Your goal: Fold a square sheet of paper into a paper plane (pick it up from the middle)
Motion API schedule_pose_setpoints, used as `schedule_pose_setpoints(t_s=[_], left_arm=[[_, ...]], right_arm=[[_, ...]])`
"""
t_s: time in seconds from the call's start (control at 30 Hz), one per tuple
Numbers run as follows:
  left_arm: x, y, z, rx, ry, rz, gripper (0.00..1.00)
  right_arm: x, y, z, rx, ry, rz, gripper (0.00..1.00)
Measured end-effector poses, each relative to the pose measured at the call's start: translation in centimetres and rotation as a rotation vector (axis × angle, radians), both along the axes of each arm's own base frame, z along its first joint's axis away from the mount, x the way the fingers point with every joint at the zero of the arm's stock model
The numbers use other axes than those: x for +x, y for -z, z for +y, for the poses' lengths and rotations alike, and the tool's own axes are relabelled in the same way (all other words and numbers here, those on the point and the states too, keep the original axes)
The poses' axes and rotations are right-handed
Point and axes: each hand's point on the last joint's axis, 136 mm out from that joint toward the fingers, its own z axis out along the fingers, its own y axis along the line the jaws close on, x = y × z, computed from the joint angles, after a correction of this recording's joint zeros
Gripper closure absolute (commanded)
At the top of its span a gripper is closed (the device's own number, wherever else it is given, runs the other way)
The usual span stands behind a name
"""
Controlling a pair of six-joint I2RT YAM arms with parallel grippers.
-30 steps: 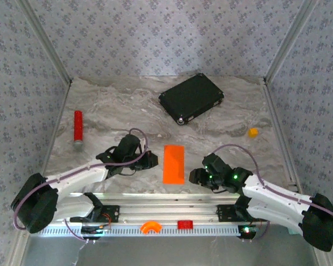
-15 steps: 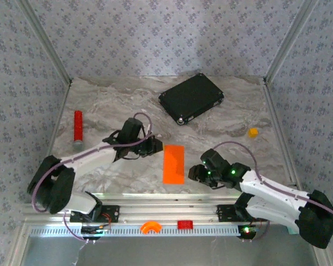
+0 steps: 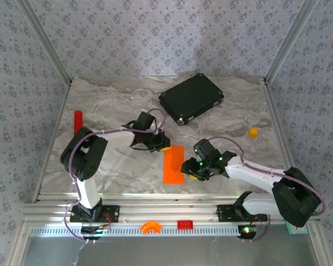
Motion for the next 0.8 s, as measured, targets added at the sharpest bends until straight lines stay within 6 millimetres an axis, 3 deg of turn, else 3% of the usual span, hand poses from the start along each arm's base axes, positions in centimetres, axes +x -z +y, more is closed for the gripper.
schedule_pose_setpoints(t_s=[0.2,0.8], left_arm=[[1.6,1.2,0.8,0.002,-0.017,0.015,0.87],[0.3,2.8,0.0,0.004,0.041,0.042,0.87]], right_arm=[[-0.3,0.7,0.8,-0.003,-0.027,0.032,0.50],[-0.6,1.4,1.3,-0.004,-0.019,0.055,0.45]])
